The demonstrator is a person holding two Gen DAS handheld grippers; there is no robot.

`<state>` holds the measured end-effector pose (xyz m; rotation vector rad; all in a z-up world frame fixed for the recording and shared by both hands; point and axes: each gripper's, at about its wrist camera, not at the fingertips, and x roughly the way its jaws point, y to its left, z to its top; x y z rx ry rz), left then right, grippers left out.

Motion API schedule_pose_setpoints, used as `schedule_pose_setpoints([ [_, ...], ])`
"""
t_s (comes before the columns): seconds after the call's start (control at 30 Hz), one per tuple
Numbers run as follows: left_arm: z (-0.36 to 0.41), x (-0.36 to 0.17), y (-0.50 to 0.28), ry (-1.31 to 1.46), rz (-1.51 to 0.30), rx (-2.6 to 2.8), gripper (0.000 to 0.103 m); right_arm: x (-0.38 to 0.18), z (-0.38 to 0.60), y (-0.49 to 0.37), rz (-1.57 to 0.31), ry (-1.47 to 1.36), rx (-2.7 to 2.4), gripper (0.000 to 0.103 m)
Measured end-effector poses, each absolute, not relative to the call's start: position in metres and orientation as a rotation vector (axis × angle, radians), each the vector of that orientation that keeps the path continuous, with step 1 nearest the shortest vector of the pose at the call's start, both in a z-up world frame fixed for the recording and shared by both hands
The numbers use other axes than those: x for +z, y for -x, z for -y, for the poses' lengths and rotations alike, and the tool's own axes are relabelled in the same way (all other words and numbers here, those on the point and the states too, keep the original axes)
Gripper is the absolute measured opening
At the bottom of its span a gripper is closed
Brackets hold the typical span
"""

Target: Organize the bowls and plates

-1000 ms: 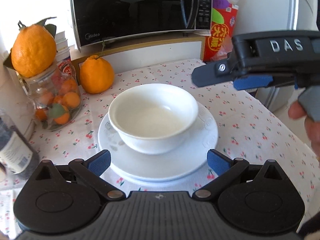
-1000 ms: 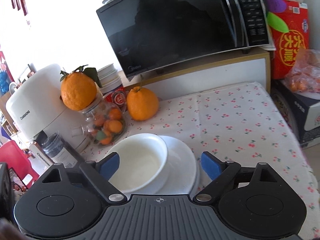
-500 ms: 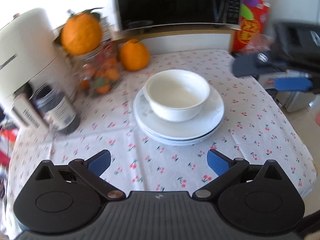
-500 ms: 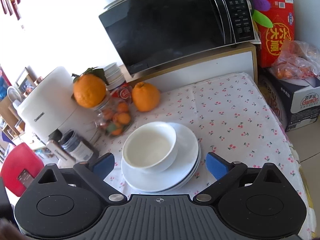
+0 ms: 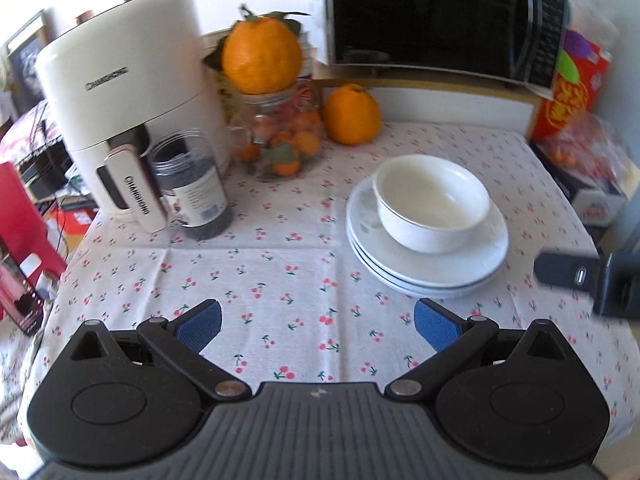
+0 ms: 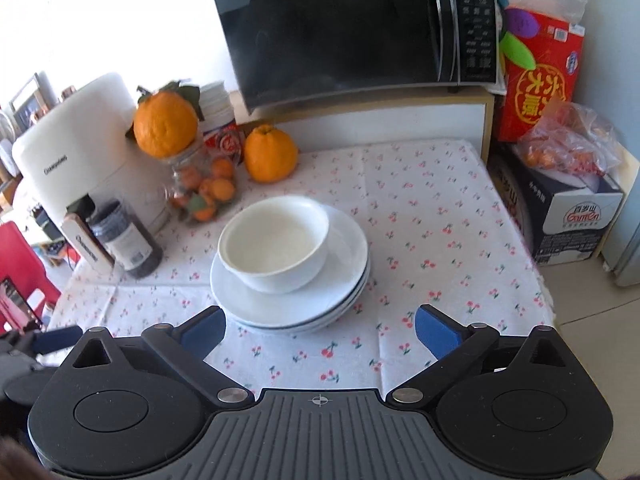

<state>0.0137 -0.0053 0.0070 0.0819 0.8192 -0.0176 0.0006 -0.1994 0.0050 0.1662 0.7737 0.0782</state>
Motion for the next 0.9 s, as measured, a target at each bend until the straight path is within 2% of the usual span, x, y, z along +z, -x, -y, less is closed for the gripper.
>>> schedule_pose_setpoints([
  [0.9,0.0,0.005,-0.009,-0.042,-0.853,-0.002,0.103,-0.005,0.182,-0.004,-0.825,-0.106,0.08,0.102],
])
